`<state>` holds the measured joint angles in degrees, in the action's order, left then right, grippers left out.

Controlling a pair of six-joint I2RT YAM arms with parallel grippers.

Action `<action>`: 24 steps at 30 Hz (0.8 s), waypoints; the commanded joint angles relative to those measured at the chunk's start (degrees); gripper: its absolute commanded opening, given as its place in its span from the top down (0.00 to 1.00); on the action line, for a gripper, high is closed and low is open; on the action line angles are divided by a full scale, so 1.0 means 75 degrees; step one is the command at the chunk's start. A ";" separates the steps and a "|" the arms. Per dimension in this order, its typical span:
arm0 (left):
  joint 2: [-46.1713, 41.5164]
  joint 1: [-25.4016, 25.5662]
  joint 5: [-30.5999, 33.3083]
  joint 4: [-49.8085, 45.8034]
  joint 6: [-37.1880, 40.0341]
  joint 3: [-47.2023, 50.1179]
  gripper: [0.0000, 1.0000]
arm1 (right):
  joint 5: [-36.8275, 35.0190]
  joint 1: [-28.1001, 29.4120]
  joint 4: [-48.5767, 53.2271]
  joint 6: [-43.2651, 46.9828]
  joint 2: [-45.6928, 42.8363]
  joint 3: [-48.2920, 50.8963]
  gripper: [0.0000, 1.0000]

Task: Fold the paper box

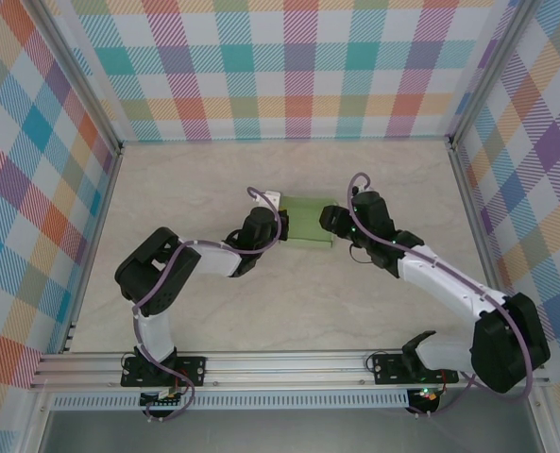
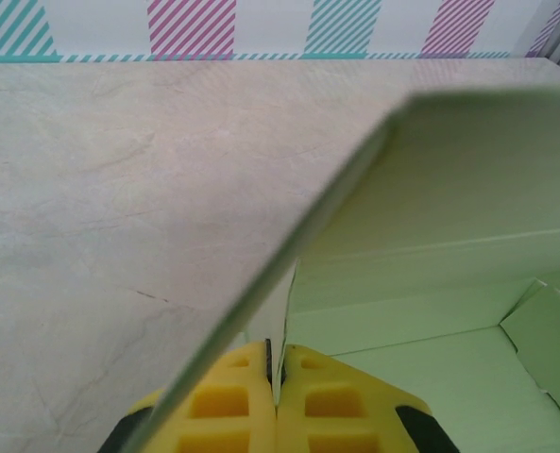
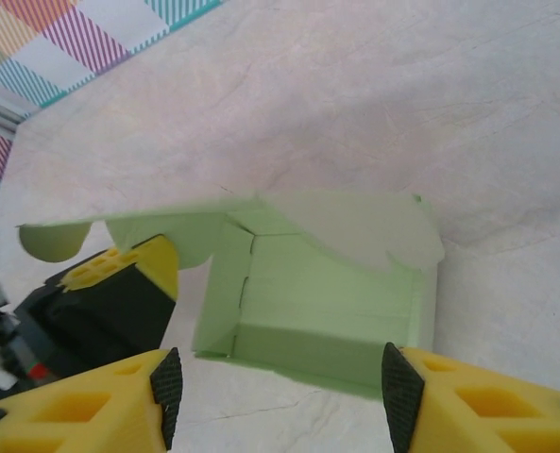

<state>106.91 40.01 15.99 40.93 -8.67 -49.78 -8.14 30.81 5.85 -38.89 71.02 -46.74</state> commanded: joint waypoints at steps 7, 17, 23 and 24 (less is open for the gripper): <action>0.0256 0.0090 0.0026 -0.0105 0.0230 -0.0143 1.00 | 0.4772 -0.2801 -0.0251 -0.0420 0.0466 -0.0506 0.43; 0.0238 0.0089 -0.0029 -0.0179 0.0242 -0.0149 1.00 | 0.7421 -0.4079 -0.1193 -0.2306 0.2452 -0.1256 0.28; 0.0293 0.0090 -0.0088 -0.0224 0.0230 -0.0229 1.00 | 0.7383 -0.3792 -0.1775 -0.3275 0.3164 -0.1260 0.29; 0.0300 0.0086 -0.0088 -0.0251 0.0230 -0.0245 1.00 | 0.7363 -0.3716 -0.1786 -0.3354 0.3259 -0.1296 0.28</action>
<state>107.70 40.01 15.97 41.01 -7.62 -50.72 44.42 1.56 -4.01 -59.18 94.24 -54.87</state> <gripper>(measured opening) 0.040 0.717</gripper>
